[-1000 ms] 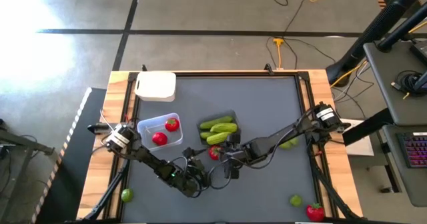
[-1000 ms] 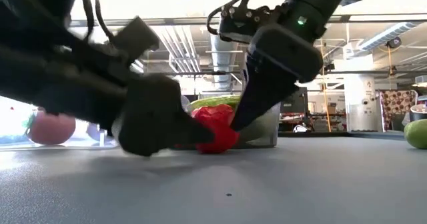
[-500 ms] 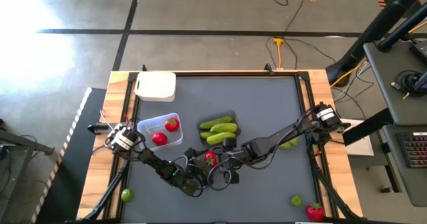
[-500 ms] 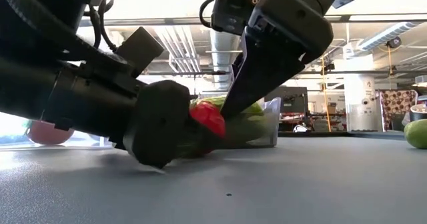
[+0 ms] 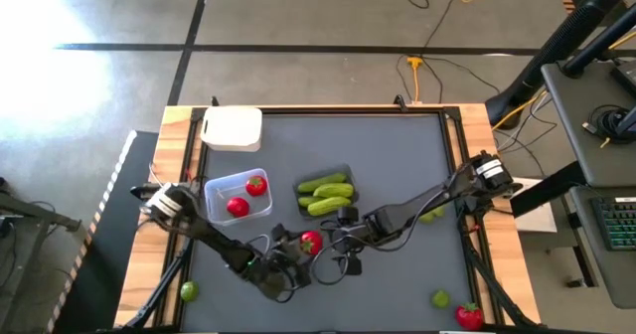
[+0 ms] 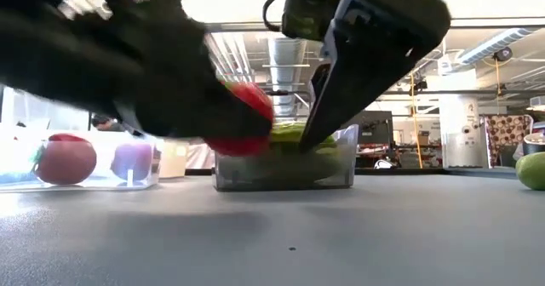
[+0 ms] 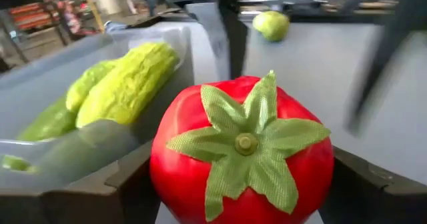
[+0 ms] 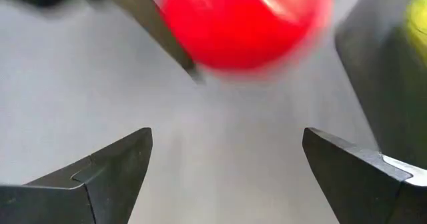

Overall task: Sort produce into baskets
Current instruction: Put the tomato into the transparent bin

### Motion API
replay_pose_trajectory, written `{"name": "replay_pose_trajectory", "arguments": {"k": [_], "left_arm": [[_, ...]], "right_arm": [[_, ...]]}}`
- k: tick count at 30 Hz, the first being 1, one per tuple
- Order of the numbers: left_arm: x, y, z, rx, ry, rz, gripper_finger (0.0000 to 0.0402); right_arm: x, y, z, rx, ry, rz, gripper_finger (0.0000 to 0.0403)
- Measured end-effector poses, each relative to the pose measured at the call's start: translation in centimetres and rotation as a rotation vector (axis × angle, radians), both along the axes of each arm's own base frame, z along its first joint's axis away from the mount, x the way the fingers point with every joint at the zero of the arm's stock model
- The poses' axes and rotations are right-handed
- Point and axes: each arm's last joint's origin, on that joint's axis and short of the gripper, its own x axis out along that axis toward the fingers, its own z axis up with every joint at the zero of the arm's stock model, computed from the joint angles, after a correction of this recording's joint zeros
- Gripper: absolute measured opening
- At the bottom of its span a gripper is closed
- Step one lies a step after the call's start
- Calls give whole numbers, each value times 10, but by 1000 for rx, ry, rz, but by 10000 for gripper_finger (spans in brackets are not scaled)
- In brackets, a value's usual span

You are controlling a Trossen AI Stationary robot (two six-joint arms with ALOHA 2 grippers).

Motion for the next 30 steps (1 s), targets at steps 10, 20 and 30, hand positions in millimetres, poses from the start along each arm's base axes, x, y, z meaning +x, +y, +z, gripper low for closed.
{"name": "replay_pose_trajectory", "arguments": {"k": [10, 20, 30], "left_arm": [[-73, 38, 80, -1, 146, 92, 285], [-125, 176, 155, -77, 275, 556, 284], [-114, 251, 134, -423, 521, 377, 284]], "right_arm": [[-10, 11, 18, 17, -17, 7, 380], [-9, 11, 19, 1, -39, 16, 380], [-10, 12, 19, -20, -35, 26, 380]]}}
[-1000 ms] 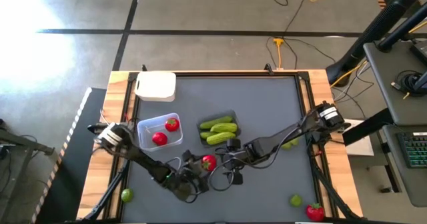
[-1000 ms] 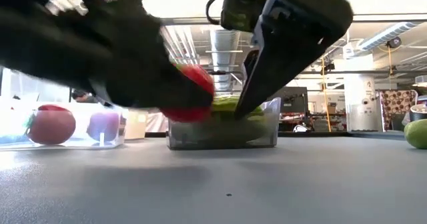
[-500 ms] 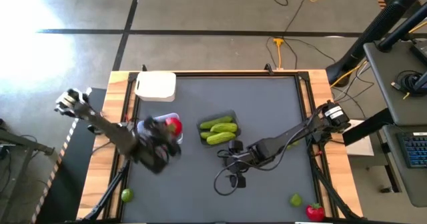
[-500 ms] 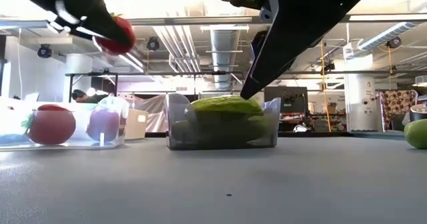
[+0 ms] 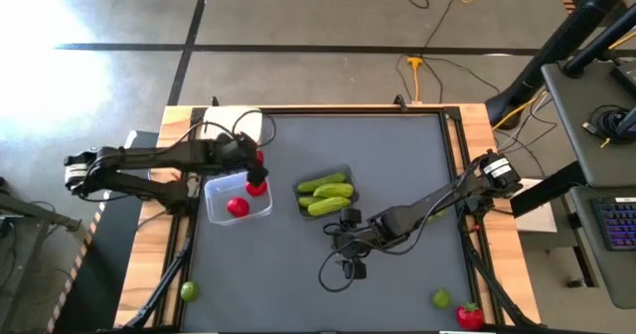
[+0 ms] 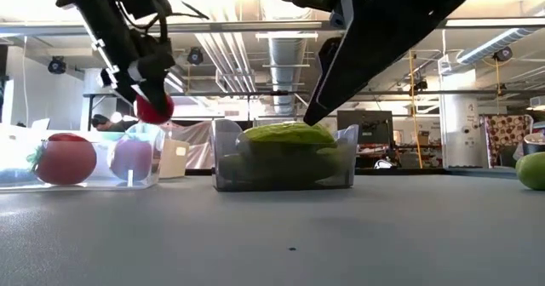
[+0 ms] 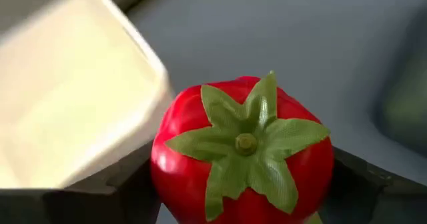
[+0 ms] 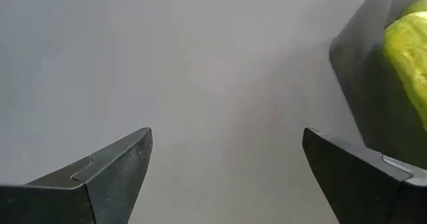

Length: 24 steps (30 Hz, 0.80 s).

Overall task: Sort produce into baskets
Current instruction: Put the tomato into the transparent bin

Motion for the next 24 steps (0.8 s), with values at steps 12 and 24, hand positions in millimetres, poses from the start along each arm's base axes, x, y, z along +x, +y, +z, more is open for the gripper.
{"name": "replay_pose_trajectory", "arguments": {"k": [12, 24], "left_arm": [[-2, -80, -5, -198, -74, -277, 284], [-4, -83, -52, -198, 23, -179, 335]], "right_arm": [[-4, 0, -2, 6, 39, -24, 380], [-2, -2, 0, 14, 44, -45, 380]]}}
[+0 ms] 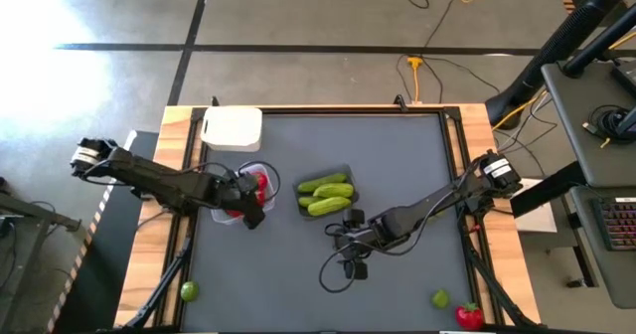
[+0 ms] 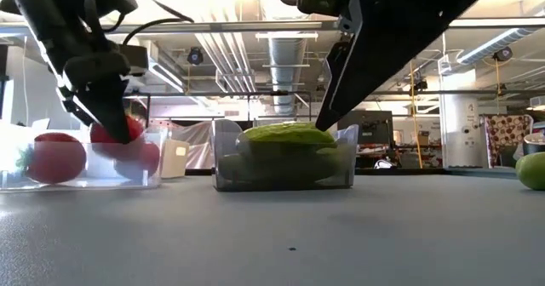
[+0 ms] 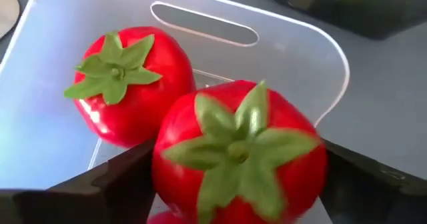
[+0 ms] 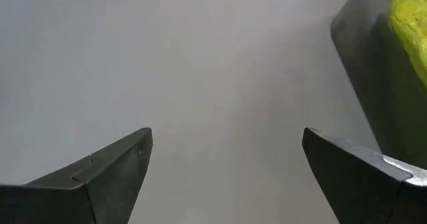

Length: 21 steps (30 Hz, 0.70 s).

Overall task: Sort produce into baskets
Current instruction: Put the tomato into the transparent bin

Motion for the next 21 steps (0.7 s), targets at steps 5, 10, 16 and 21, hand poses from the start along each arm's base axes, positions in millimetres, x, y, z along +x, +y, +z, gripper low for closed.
{"name": "replay_pose_trajectory", "arguments": {"k": [5, 10, 16, 21], "left_arm": [[-1, -1, 3, 7, 27, -8, 362], [-3, -7, 22, 6, 37, -42, 362], [3, -29, 51, 44, -85, -146, 357], [12, -57, 66, 236, -351, -241, 356]], "right_arm": [[5, -1, 18, -17, 6, -15, 380], [5, -2, 33, -50, 45, -43, 380], [-14, -4, 32, -59, 241, -201, 380], [-40, 6, 29, -58, 429, -348, 380]]}}
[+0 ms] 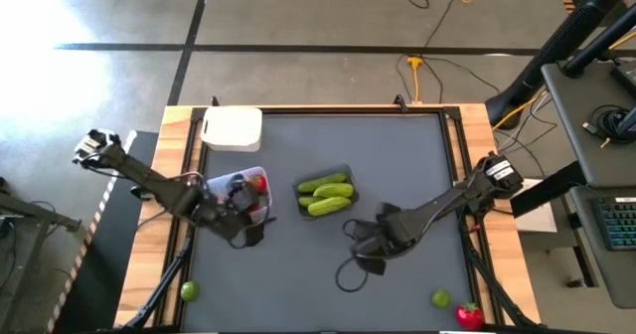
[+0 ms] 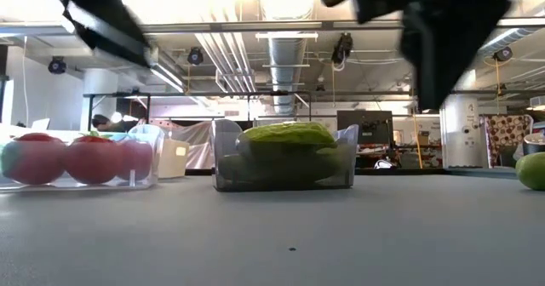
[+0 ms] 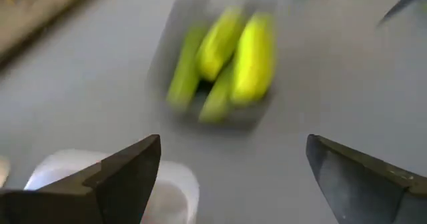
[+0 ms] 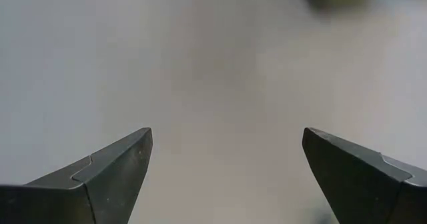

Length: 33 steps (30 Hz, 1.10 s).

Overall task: Sort produce into baskets
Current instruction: Put the tomato into the transparent bin

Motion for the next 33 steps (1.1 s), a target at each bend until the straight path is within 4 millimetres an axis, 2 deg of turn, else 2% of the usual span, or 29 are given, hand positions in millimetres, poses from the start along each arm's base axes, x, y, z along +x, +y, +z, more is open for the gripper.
{"name": "replay_pose_trajectory", "arguments": {"k": [4, 9, 15, 19, 24, 29, 33], "left_arm": [[10, -12, -1, 44, -196, -82, 356], [26, -20, -13, 176, -329, -188, 356], [48, -32, -22, 331, -498, -250, 356], [56, -38, -33, 370, -514, -284, 356], [61, -44, -55, 362, -464, -405, 356], [67, -48, -70, 359, -423, -422, 356], [70, -50, -69, 345, -438, -416, 356]], "right_arm": [[-15, 15, -1, 113, 116, -123, 380], [-44, 32, -1, 193, 374, -302, 380], [-72, 64, -5, 327, 613, -419, 380], [-88, 83, -4, 337, 720, -546, 380], [-101, 94, -9, 326, 816, -706, 380], [-103, 103, -32, 443, 871, -722, 380], [-111, 103, -50, 463, 899, -725, 380]]}}
